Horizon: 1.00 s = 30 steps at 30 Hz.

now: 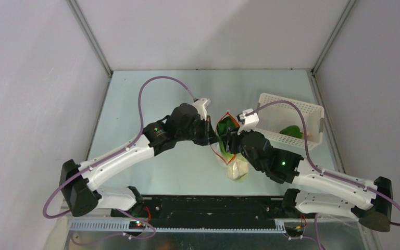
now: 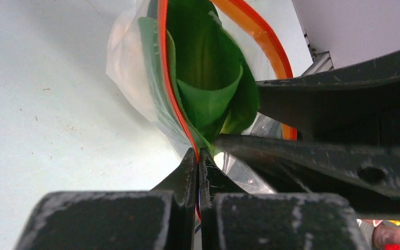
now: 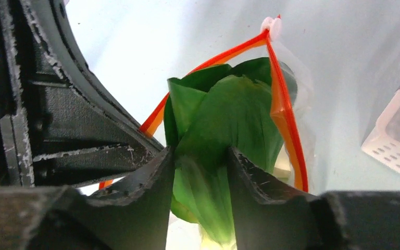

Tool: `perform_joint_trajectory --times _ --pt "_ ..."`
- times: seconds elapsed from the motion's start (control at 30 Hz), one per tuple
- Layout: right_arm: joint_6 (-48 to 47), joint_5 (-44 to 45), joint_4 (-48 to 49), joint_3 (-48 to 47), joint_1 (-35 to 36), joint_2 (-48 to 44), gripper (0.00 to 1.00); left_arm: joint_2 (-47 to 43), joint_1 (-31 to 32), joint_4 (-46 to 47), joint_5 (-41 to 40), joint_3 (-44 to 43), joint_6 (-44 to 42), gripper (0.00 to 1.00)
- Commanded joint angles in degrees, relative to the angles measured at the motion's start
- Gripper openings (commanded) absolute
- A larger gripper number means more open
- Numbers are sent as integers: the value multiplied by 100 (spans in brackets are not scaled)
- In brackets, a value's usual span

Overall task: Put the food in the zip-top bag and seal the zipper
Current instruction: Adjust the fake vegetable in the zipper food storage bag.

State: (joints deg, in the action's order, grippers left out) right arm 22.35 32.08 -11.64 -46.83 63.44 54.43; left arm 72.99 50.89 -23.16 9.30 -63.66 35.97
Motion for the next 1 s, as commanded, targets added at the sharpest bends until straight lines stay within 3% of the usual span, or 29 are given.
perform_joint_trajectory --times 0.0,0.03,0.1,0.13,0.37,0.53,0.73,0.97 --pt "405 279 -259 -264 44 174 34 -217 41 224 -173 -331 -135 0" --pt "497 332 -471 -265 45 210 17 -225 43 224 -204 -336 -136 0" --pt "682 356 -826 -265 41 238 2 -225 37 169 -314 -367 -174 0" --pt "733 323 -1019 -265 43 240 0 -213 40 133 -409 -395 -207 0" --pt "253 -637 -1070 -235 63 238 0 -274 41 116 -492 -582 -316 0" --pt "237 -1119 -1241 -356 21 923 0 -354 93 38 -361 -802 -569 0" --pt "642 -1142 -1753 -412 -131 1615 0 -441 137 -66 -402 -952 -690 0" --pt "1076 -785 -2474 -451 -310 1579 0 -754 141 -104 -597 -935 -819 0"
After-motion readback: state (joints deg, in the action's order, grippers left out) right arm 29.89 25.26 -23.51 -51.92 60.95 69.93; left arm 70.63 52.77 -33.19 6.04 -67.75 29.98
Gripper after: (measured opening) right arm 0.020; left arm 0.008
